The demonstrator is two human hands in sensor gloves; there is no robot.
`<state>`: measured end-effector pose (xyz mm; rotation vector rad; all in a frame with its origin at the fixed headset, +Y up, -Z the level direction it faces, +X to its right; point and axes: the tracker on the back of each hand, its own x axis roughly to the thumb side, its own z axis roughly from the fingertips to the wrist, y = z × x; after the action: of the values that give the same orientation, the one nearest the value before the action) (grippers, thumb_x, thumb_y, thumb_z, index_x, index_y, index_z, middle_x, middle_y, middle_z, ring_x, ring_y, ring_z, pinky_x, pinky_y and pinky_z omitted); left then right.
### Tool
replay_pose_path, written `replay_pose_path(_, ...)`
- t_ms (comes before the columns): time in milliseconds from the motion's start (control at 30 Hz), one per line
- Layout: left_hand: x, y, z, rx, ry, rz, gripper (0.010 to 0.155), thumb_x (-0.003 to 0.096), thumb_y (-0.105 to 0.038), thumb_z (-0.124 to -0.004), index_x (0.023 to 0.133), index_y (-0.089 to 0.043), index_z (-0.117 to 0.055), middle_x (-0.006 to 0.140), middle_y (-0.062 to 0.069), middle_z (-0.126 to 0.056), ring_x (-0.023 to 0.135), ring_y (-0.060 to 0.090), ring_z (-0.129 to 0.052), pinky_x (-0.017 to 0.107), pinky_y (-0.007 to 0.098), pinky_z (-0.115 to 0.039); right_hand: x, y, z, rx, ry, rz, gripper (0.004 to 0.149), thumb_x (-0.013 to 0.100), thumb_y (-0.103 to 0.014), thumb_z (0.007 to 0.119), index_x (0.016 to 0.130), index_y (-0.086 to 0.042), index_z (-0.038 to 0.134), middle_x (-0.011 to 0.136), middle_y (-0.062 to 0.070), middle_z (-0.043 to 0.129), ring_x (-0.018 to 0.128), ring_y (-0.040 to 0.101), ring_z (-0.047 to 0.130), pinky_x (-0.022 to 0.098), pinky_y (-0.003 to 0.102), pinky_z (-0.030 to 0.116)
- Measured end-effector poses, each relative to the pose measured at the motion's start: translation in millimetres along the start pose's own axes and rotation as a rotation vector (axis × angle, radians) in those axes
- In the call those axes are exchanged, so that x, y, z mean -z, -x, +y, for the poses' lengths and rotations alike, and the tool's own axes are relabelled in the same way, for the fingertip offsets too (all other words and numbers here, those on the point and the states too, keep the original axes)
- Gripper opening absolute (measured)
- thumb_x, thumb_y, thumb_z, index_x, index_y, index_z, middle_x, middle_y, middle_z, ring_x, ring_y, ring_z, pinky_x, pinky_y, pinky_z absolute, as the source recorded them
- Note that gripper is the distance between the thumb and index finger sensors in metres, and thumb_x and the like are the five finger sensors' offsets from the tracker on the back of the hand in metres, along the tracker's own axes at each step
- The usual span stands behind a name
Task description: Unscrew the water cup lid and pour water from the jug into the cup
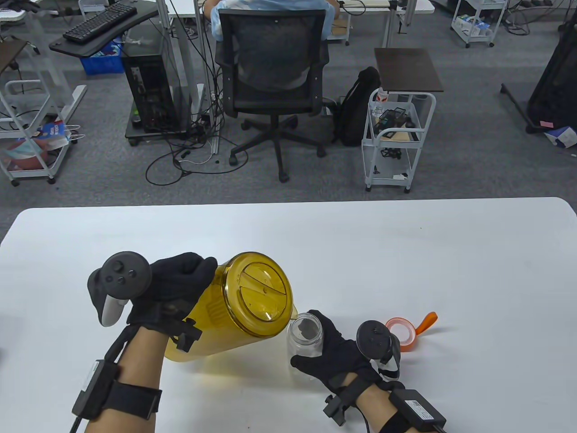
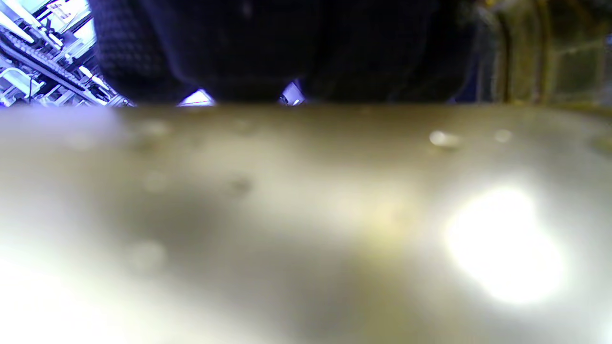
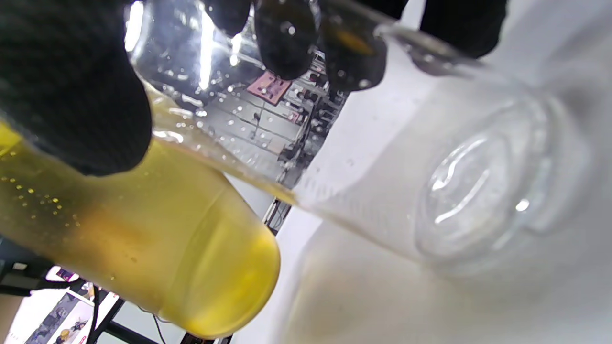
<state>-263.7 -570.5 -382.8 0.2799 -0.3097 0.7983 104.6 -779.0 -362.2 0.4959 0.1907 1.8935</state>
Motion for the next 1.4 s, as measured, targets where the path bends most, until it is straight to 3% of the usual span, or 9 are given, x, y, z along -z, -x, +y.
replay_pose_path(700,13,-62,2,0.238,0.072,-0.110,0.069,0.0377,-0.089,-0.070,0.047,-0.029,-0.103,0.028,-0.005,-0.104,0.020,0.020,-0.102,0.040,0.048,-0.090,-1,0,-1,-0.008,0.008,0.001,0.105,0.034,-0.061,0.102,0.108,-0.028,0.035,0.111,0.009,0.051,0.099,0.047,0.066,0.068,0.074,0.061)
replay_pose_path(1400,19,-98,-3,0.374,0.109,-0.153,0.070,0.0377,-0.089,-0.069,0.047,-0.028,-0.102,0.027,-0.004,-0.103,0.020,0.021,-0.102,0.040,0.048,-0.090,-1,0,-1,-0.013,0.011,0.004,0.105,0.034,-0.060,0.102,0.108,-0.028,0.035,0.111,0.009,0.051,0.099,0.047,0.067,0.067,0.074,0.062)
